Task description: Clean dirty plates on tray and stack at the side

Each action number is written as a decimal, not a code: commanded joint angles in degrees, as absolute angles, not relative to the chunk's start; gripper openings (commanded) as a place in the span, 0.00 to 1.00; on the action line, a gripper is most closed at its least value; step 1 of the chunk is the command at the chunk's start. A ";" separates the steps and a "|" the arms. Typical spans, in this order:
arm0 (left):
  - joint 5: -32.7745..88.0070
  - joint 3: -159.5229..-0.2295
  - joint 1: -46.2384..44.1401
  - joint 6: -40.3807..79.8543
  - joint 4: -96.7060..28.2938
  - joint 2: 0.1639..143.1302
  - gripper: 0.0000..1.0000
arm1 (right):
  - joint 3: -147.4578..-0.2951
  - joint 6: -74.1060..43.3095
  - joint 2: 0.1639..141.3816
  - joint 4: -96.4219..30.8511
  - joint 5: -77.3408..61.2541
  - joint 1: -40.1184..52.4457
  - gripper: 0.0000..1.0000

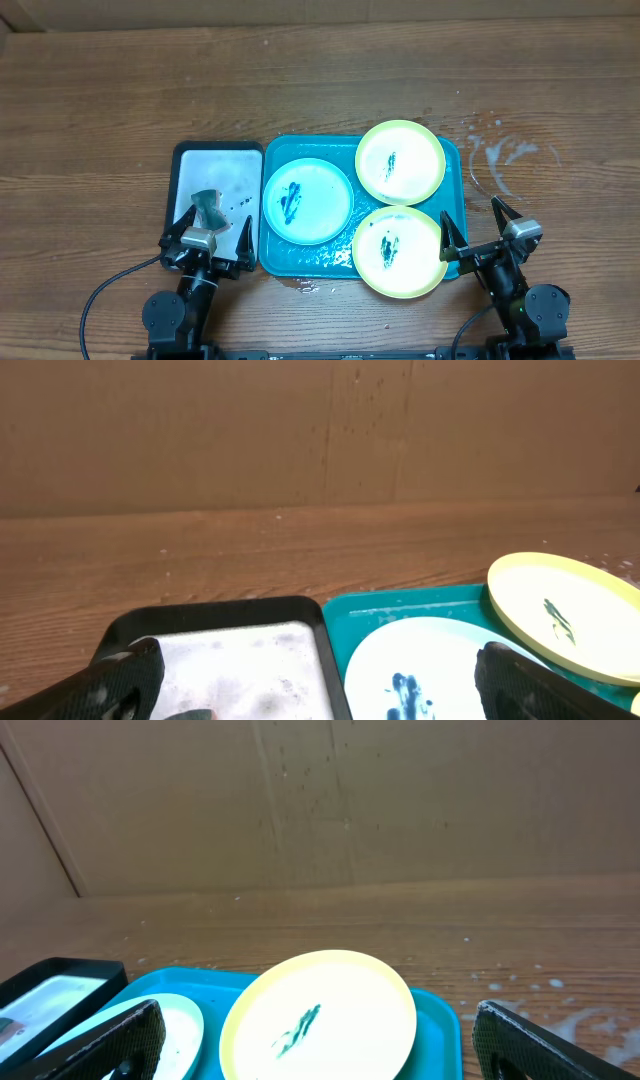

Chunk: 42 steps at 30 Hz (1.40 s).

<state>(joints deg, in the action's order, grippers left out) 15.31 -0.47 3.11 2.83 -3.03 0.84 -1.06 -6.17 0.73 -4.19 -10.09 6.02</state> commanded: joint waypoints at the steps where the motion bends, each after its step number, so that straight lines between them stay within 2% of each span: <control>1: 14.61 -0.27 3.53 2.76 -3.03 0.30 1.00 | -0.45 -5.96 0.16 -3.92 -9.91 5.87 1.00; 27: 14.61 -0.27 3.53 2.76 -3.03 0.30 1.00 | -1.34 -7.35 0.16 -5.21 -9.02 5.87 1.00; 35: 14.61 -0.27 3.53 2.76 -3.03 0.30 1.00 | -11.66 -7.70 2.02 -15.77 -9.04 5.87 1.00; 42: 14.61 -0.27 3.53 2.76 -3.03 0.30 1.00 | -30.94 -9.21 17.67 -30.37 -10.24 5.87 1.00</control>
